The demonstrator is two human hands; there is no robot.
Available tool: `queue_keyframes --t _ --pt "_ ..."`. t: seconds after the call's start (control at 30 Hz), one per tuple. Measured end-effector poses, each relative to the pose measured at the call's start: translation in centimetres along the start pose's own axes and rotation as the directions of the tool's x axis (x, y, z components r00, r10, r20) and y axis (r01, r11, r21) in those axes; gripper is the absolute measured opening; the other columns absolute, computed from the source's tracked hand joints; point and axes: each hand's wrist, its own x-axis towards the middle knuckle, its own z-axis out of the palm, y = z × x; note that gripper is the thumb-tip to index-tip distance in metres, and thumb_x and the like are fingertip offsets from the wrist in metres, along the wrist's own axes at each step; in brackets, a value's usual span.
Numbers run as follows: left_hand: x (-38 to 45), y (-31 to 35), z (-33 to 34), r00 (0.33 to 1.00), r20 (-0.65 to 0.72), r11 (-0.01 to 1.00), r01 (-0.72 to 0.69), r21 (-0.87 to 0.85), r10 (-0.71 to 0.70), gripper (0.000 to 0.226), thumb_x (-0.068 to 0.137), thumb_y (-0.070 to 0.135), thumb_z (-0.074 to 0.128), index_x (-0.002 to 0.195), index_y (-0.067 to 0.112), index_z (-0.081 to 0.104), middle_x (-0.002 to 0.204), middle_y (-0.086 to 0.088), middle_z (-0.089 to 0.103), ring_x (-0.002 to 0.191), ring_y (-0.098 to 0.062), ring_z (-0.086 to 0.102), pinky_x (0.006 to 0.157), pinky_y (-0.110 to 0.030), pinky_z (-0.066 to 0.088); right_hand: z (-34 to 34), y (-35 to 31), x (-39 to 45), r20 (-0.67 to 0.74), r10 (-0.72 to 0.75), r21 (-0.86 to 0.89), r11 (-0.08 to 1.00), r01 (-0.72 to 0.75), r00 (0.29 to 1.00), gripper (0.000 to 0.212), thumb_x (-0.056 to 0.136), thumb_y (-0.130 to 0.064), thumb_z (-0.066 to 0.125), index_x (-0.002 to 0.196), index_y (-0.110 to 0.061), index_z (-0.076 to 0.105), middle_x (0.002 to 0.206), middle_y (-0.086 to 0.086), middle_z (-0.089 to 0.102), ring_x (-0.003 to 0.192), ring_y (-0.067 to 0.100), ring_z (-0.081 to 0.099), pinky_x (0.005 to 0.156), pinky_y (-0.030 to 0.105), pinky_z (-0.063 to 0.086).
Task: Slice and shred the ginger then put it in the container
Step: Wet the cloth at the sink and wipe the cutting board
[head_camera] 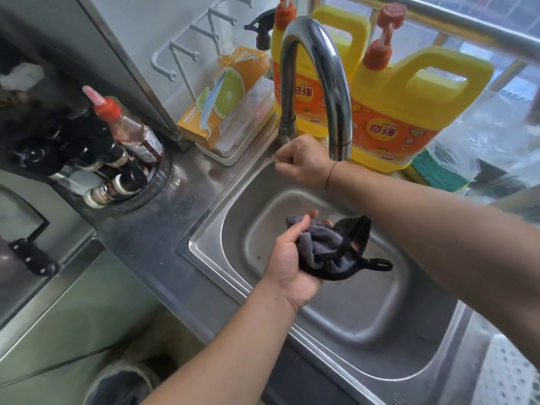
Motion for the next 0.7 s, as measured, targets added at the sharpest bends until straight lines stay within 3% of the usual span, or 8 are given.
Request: queue_keyframes --t 0.13,0.3,0.4,0.5,0.7 --pt "0.2 -0.2 0.2 1.0 -0.01 1.0 -0.001 0.002 0.001 0.011 0.097 0.023 0.056 0.103 0.017 0.063 0.09 -0.01 0.065 0.082 -0.025 0.07 0.078 -0.04 0.061 0.1 0.2 -0.1 -0.023 -0.074 -0.017 0.997 0.074 0.997 0.037 0.078 -0.017 0.049 0.049 -0.021 0.025 0.043 -0.009 0.022 0.041 0.009 0.033 0.042 0.027 0.026" --pt "0.6 -0.1 0.4 1.0 -0.018 1.0 -0.005 0.011 0.005 0.011 0.098 0.025 0.055 0.102 0.018 0.063 0.092 -0.01 0.065 0.083 -0.026 0.071 0.078 -0.042 0.061 0.2 1.1 -0.3 -0.001 -0.133 -0.019 0.991 0.133 0.991 0.042 0.078 -0.003 0.056 0.052 -0.018 0.027 0.047 -0.009 0.017 0.043 0.008 0.03 0.044 0.028 0.021" --pt "0.6 0.0 0.7 1.0 -0.018 1.0 -0.004 0.019 0.004 0.012 0.095 0.026 0.057 0.103 0.019 0.062 0.093 -0.009 0.065 0.086 -0.027 0.07 0.083 -0.044 0.06 0.3 1.3 -0.1 -0.006 -0.1 0.004 0.995 0.1 0.995 0.042 0.079 -0.005 0.056 0.051 -0.016 0.028 0.046 -0.009 0.019 0.042 0.009 0.029 0.044 0.029 0.022" --pt "0.7 -0.1 0.8 1.0 -0.013 1.0 -0.004 0.019 0.005 0.011 0.094 0.026 0.058 0.102 0.018 0.063 0.093 -0.009 0.064 0.086 -0.027 0.07 0.078 -0.044 0.061 0.5 1.3 -0.1 -0.027 -0.065 0.004 0.998 0.065 0.998 0.039 0.079 -0.008 0.055 0.05 -0.014 0.029 0.046 -0.008 0.021 0.043 0.01 0.029 0.045 0.03 0.024" --pt "0.4 0.1 1.3 1.0 -0.006 1.0 -0.012 -0.004 0.012 0.015 0.099 0.026 0.054 0.095 0.017 0.065 0.091 -0.01 0.065 0.081 -0.028 0.072 0.074 -0.043 0.062 0.7 1.1 -0.4 -0.087 -0.161 -0.061 0.986 0.156 0.983 0.033 0.078 -0.018 0.047 0.05 -0.018 0.029 0.046 -0.009 0.021 0.04 0.009 0.025 0.041 0.029 0.028"
